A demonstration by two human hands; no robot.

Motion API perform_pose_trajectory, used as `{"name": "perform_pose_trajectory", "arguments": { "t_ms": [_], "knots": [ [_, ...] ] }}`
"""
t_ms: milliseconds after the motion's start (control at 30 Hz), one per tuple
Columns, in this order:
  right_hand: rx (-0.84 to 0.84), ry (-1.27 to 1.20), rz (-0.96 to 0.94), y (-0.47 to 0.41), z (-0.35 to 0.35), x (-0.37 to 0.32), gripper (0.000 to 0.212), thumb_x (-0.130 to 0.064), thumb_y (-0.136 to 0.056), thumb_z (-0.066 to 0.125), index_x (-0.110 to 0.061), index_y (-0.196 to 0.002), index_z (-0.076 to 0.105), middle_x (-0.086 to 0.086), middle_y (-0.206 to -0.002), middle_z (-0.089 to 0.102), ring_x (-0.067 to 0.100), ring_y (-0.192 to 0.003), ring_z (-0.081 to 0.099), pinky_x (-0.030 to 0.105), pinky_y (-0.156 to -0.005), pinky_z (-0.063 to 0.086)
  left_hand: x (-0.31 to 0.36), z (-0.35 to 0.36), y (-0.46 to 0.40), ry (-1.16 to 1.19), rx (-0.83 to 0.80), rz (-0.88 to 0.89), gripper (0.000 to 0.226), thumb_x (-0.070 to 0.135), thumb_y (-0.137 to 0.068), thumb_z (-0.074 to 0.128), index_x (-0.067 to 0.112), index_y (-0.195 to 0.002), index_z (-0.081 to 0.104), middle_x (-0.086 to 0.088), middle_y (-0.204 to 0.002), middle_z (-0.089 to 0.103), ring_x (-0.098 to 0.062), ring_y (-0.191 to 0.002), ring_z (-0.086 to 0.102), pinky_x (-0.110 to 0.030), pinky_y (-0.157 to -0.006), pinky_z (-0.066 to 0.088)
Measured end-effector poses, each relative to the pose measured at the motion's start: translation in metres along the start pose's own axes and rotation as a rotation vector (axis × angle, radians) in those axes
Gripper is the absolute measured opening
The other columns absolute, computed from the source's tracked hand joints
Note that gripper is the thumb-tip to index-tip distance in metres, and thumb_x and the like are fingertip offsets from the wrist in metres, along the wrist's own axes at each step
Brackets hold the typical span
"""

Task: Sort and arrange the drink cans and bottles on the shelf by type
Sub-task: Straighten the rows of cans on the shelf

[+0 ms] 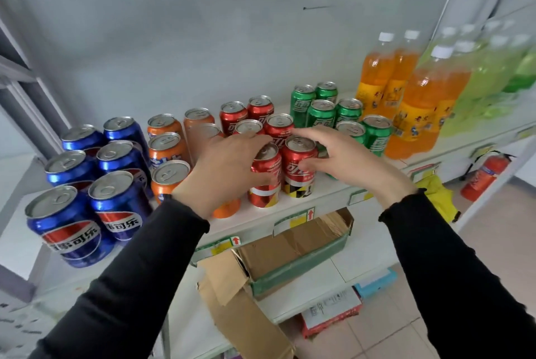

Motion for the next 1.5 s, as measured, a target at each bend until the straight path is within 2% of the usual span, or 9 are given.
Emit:
{"name": "perform_pose_trajectory", "arguments": {
  "t_ms": [467, 633, 733, 867, 1000, 1133, 1233, 1400, 1500],
  "knots": [
    [0.056, -0.048, -0.078, 0.004, 0.014, -0.006, 0.065, -0.021, -0.096, 0.066, -0.029, -0.154, 0.038, -0.009, -0.153, 0.041, 0.003, -0.136, 0.041, 0.023, -0.112, 0.036, 0.000, -0.004, -0.002, 0.054, -0.022, -0.054, 0.066, 0.053, -0.082, 0.066, 0.037, -0.142, 0.044, 0.011, -0.138, 0.058, -0.014, -0.120, 0.057, -0.032, -0.089, 0.046],
    [0.110, 0.007, -0.156, 0.020, 0.009, 0.000, 0.062, -0.028, -0.098, 0.062, -0.029, -0.155, 0.036, -0.010, -0.163, 0.029, 0.004, -0.147, 0.027, 0.018, -0.115, 0.017, 0.009, -0.004, -0.005, -0.052, -0.071, -0.093, 0.083, 0.059, -0.077, 0.069, 0.036, -0.149, 0.034, 0.007, -0.145, 0.046, -0.019, -0.128, 0.048, -0.037, -0.100, 0.044],
    [0.280, -0.058, -0.134, 0.030, -0.020, 0.026, 0.049, -0.030, -0.099, 0.058, -0.029, -0.147, 0.049, -0.011, -0.153, 0.045, 0.003, -0.139, 0.039, 0.025, -0.117, 0.028, 0.037, -0.004, -0.011, 0.010, 0.042, -0.098, 0.083, 0.058, -0.078, 0.069, 0.033, -0.150, 0.036, 0.003, -0.141, 0.040, -0.021, -0.131, 0.036, -0.041, -0.107, 0.037],
    [0.447, -0.126, -0.087, 0.030, -0.070, 0.089, 0.036, -0.027, -0.102, 0.055, -0.027, -0.138, 0.058, -0.020, -0.137, 0.053, 0.000, -0.128, 0.047, 0.033, -0.112, 0.041, 0.088, 0.003, -0.046, 0.235, 0.139, -0.043, 0.065, 0.049, -0.087, 0.063, 0.031, -0.145, 0.044, 0.004, -0.143, 0.041, -0.018, -0.135, 0.037, -0.033, -0.108, 0.030],
    [0.293, -0.185, -0.042, 0.020, -0.087, 0.140, 0.047, -0.036, -0.101, 0.053, -0.031, -0.147, 0.046, -0.025, -0.141, 0.041, -0.003, -0.134, 0.039, 0.032, -0.114, 0.039, 0.124, 0.022, -0.085, 0.306, 0.114, -0.058, 0.068, 0.050, -0.090, 0.062, 0.029, -0.150, 0.039, 0.003, -0.148, 0.043, -0.018, -0.134, 0.043, -0.035, -0.109, 0.035],
    [0.078, -0.223, -0.033, 0.011, -0.078, 0.159, 0.080, -0.058, -0.086, 0.055, -0.030, -0.156, 0.030, -0.010, -0.159, 0.036, 0.008, -0.143, 0.036, 0.036, -0.116, 0.037, 0.137, 0.045, -0.106, 0.292, 0.033, -0.150, 0.068, 0.052, -0.090, 0.061, 0.027, -0.150, 0.041, 0.004, -0.143, 0.050, -0.017, -0.127, 0.051, -0.028, -0.099, 0.039],
    [0.042, -0.178, -0.105, 0.002, -0.076, 0.168, 0.069, -0.050, -0.091, 0.058, -0.026, -0.153, 0.038, -0.007, -0.153, 0.044, 0.008, -0.137, 0.044, 0.022, -0.105, 0.039, 0.138, 0.045, -0.107, 0.299, 0.045, -0.222, 0.058, 0.046, -0.089, 0.066, 0.028, -0.142, 0.050, 0.009, -0.128, 0.057, -0.011, -0.114, 0.055, -0.021, -0.087, 0.035],
    [-0.064, -0.217, -0.196, -0.007, -0.081, 0.176, 0.061, -0.046, -0.095, 0.058, -0.029, -0.151, 0.039, -0.012, -0.150, 0.045, -0.004, -0.127, 0.042, 0.008, -0.093, 0.034, 0.145, 0.034, -0.105, 0.251, -0.018, -0.282, 0.055, 0.046, -0.089, 0.066, 0.033, -0.141, 0.050, 0.013, -0.129, 0.057, -0.006, -0.112, 0.052, -0.024, -0.089, 0.038],
    [-0.107, -0.195, -0.210, -0.006, -0.083, 0.174, 0.060, -0.043, -0.099, 0.056, -0.029, -0.154, 0.035, -0.010, -0.152, 0.042, -0.004, -0.126, 0.040, 0.013, -0.100, 0.038, 0.148, 0.030, -0.106, 0.241, -0.066, -0.298, 0.058, 0.043, -0.090, 0.067, 0.034, -0.144, 0.047, 0.011, -0.132, 0.057, -0.009, -0.117, 0.053, -0.024, -0.090, 0.037]
  ]
}}
Point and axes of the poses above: each hand's wrist, its own y-axis away from the middle knuckle, its own z-axis out of the palm, x = y × z, the point moved 1 cm from there along -y, towards the middle knuckle
